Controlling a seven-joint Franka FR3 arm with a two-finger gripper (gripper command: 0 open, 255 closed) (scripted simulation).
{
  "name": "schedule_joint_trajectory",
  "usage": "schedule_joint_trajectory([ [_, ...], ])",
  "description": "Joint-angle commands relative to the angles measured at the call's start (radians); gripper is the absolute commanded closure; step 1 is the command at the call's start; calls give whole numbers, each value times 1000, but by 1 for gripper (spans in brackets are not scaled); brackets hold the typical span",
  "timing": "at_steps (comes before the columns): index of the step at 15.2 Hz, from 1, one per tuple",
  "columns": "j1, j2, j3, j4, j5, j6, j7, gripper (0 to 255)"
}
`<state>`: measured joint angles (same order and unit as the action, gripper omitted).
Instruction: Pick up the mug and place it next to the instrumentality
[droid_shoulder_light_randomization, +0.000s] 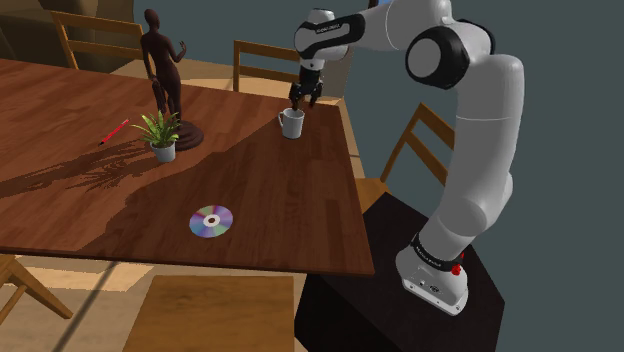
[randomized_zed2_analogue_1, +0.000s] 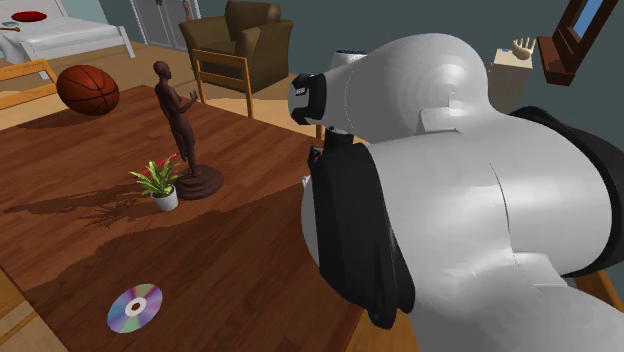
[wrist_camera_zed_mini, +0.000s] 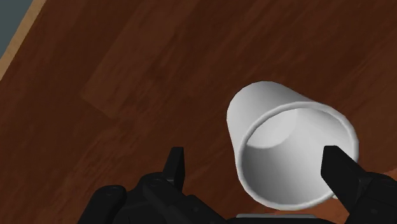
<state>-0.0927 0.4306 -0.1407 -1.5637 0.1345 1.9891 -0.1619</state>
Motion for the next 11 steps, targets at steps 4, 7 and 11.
schedule_joint_trajectory([
  [4, -6, 77, 4, 38, 10, 35, -3, 0],
  [7, -5, 92, 6, 19, 13, 68, -5, 0],
  [11, -5, 95, 6, 16, 14, 74, -5, 0],
])
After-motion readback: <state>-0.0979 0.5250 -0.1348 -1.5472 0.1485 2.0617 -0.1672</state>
